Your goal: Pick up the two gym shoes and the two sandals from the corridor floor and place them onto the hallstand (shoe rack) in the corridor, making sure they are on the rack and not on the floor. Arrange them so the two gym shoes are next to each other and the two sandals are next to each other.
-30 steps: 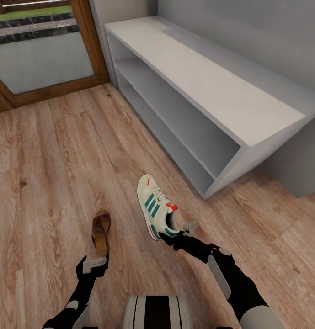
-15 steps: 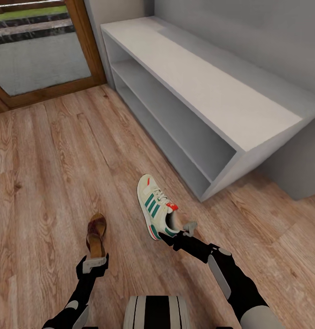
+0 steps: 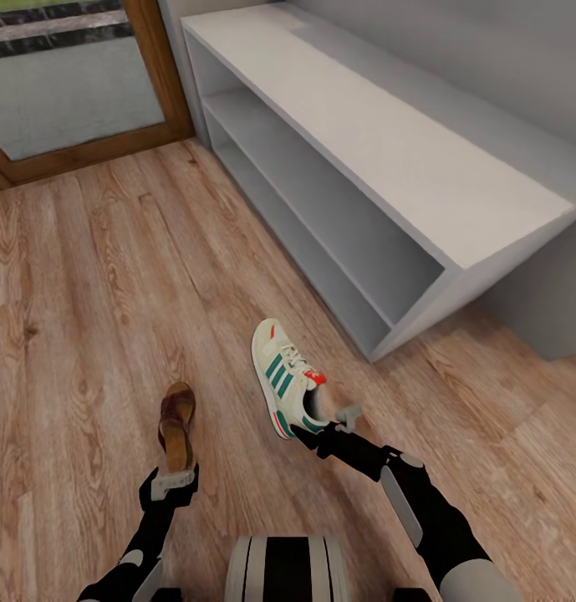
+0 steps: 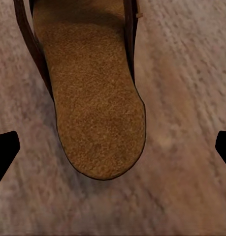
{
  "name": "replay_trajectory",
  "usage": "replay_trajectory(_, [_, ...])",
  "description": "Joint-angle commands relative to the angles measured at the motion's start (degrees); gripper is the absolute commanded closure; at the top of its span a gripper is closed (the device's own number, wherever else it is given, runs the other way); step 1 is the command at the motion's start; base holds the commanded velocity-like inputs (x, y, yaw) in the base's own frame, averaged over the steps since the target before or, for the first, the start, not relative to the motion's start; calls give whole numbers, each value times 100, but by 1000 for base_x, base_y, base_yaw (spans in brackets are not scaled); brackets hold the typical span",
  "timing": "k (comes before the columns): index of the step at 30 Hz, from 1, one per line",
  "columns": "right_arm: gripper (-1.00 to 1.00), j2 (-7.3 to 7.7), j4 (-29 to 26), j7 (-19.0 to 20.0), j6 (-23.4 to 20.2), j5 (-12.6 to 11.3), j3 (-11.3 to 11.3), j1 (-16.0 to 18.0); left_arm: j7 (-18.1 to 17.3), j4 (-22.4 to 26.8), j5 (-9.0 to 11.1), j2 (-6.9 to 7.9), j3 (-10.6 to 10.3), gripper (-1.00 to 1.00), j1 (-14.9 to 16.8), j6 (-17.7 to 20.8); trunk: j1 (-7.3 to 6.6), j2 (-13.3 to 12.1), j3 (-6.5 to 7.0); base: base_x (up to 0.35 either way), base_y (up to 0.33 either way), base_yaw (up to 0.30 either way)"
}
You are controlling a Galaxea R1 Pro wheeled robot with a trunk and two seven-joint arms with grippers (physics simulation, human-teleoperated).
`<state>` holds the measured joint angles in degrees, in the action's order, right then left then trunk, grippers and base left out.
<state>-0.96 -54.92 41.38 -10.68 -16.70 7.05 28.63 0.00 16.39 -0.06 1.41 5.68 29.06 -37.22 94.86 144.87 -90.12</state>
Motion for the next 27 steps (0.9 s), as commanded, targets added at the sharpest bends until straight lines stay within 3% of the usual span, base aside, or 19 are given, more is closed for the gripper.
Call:
replay_trajectory(1, [100, 1, -1, 8, -57, -70, -4, 2, 0, 8, 3, -1, 18, -100, 3, -84, 1, 3, -35, 0, 0, 0])
replay_trajectory(18, [100, 2, -5, 6, -57, -70, 9, 2, 0, 215, 17, 3, 29, -100, 3, -252, 45, 25, -572, 0, 0, 0])
replay_trajectory(22, [100, 8, -28, 8, -65, -74, -22, 2, 0, 346, 21, 3, 30, -100, 3, -253, 45, 25, -602, 0, 0, 0])
replay_trajectory(23, [100, 15, -186, 5, -112, -76, -29, 2, 0, 377, 22, 4, 30, -100, 3, -252, 45, 25, -604, 0, 0, 0])
replay_trajectory(27, [100, 17, -1270, 0, -1044, -71, -36, 2, 0, 403, 23, 2, 30, -100, 3, -252, 45, 25, -607, 0, 0, 0])
